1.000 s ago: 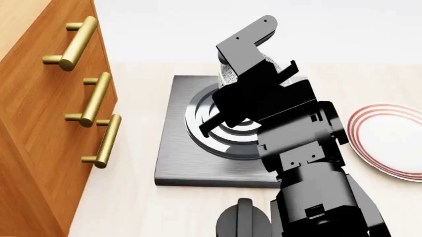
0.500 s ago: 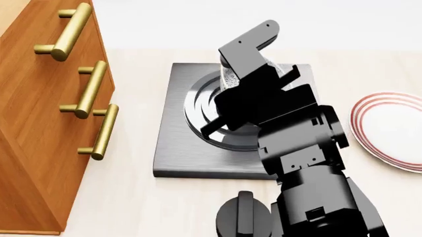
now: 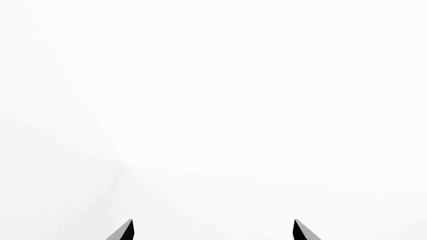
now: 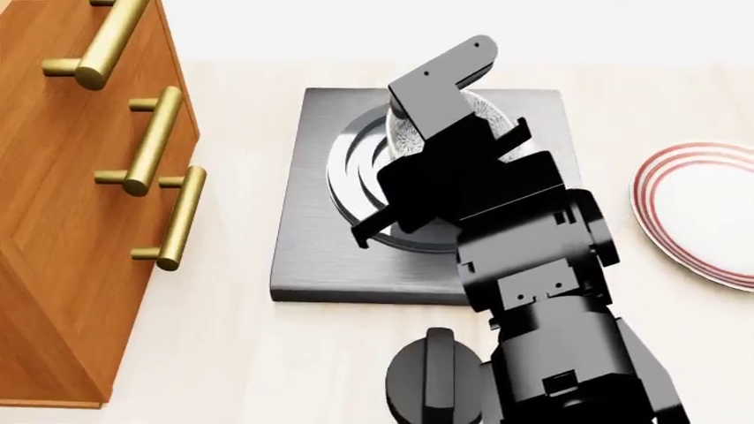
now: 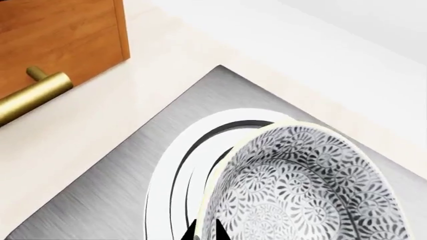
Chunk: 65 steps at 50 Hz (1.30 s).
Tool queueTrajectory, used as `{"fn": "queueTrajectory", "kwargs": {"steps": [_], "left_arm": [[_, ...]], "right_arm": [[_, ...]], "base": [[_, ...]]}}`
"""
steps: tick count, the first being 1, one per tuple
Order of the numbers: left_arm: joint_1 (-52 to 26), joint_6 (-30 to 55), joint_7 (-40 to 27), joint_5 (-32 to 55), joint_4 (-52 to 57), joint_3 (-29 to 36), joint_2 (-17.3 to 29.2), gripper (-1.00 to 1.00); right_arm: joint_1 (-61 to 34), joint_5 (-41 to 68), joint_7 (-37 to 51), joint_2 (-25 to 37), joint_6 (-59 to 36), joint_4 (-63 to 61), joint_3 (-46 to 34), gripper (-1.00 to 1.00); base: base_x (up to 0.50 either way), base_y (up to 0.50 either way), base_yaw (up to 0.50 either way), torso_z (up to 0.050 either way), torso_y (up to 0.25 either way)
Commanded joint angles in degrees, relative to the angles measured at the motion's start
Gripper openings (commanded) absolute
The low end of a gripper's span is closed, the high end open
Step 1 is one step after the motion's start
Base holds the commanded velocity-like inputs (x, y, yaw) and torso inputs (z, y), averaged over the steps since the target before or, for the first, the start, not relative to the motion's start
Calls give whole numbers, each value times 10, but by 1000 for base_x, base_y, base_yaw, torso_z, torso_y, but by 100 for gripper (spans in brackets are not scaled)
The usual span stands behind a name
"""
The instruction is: Put the bowl on the stove.
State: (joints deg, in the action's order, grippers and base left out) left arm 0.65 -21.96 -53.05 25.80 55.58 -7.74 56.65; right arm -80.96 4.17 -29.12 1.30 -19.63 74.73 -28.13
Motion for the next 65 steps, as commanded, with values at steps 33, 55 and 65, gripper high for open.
{"fn": "queueTrajectory", "kwargs": {"steps": [33, 55, 65], "left_arm": [[3, -6, 10, -19, -5, -19, -15, 100], [0, -8, 15, -22, -10, -7, -18, 100], [-3, -3, 17, -24, -8, -1, -17, 100]], "right_arm": [[12, -30, -68, -1, 92, 3, 64, 100], [174, 75, -82, 68, 95, -348, 242, 100], [344, 222, -76, 86, 9, -674, 349, 100]], "base": [[0, 0, 0, 0, 0], [0, 0, 0, 0, 0], [0, 0, 0, 0, 0]]}}
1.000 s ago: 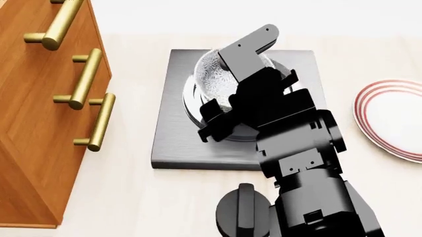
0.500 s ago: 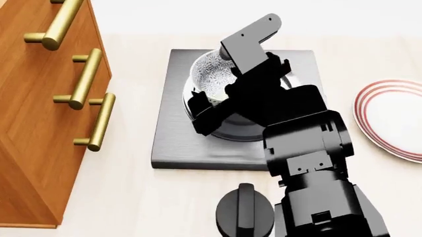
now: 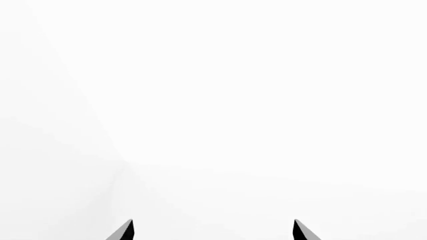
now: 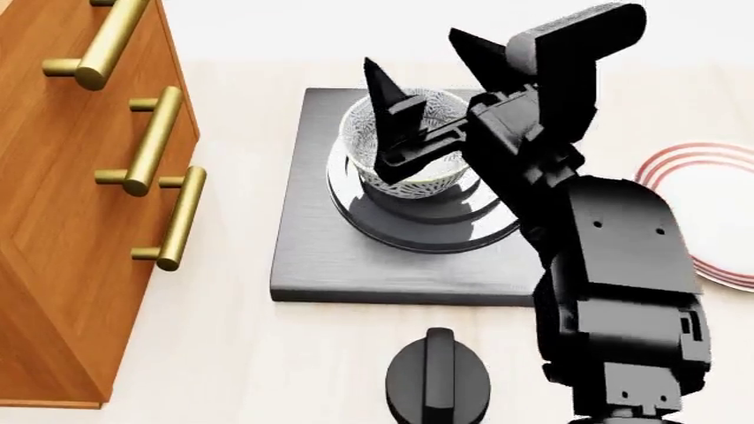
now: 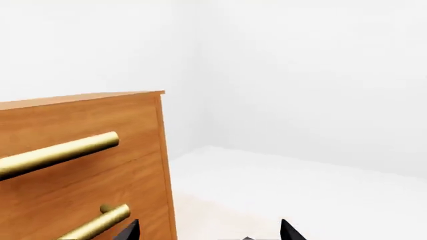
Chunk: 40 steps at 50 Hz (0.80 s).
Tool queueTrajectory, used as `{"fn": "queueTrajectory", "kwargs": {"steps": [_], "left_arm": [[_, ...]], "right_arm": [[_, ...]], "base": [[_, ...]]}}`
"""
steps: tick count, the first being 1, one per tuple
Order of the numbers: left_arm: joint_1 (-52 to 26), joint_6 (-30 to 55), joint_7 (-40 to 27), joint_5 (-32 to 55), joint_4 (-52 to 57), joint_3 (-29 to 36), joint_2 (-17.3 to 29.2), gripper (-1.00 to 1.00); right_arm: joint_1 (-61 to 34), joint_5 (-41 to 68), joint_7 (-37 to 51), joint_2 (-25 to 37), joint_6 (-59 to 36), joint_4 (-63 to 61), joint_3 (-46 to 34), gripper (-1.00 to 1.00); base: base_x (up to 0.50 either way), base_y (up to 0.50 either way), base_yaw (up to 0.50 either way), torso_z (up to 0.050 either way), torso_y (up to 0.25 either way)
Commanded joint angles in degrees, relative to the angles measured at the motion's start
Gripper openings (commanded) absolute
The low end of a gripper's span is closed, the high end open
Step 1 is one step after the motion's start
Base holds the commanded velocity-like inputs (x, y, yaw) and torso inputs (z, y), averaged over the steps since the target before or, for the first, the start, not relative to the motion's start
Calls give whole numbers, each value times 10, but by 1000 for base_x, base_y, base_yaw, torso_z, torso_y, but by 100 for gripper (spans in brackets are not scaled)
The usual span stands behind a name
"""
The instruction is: Put the bowl on the stove.
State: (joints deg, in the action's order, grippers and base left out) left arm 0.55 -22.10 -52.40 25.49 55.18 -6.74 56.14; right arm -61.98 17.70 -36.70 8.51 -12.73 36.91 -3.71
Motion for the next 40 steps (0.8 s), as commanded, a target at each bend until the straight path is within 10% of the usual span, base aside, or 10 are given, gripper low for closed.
{"fn": "queueTrajectory", "kwargs": {"steps": [1, 23, 40], "left_arm": [[-2, -2, 10, -21, -4, -12, -12, 100], [3, -5, 11, -13, -4, -23, -9, 100], [-2, -3, 12, -20, -5, -12, -14, 100]], "right_arm": [[162, 88, 4, 12, -53, -299, 112, 100], [291, 441, -46, -54, 8, -336, 368, 100], [356, 585, -84, -66, -2, -351, 418, 100]], "base": [[0, 0, 0, 0, 0], [0, 0, 0, 0, 0], [0, 0, 0, 0, 0]]}}
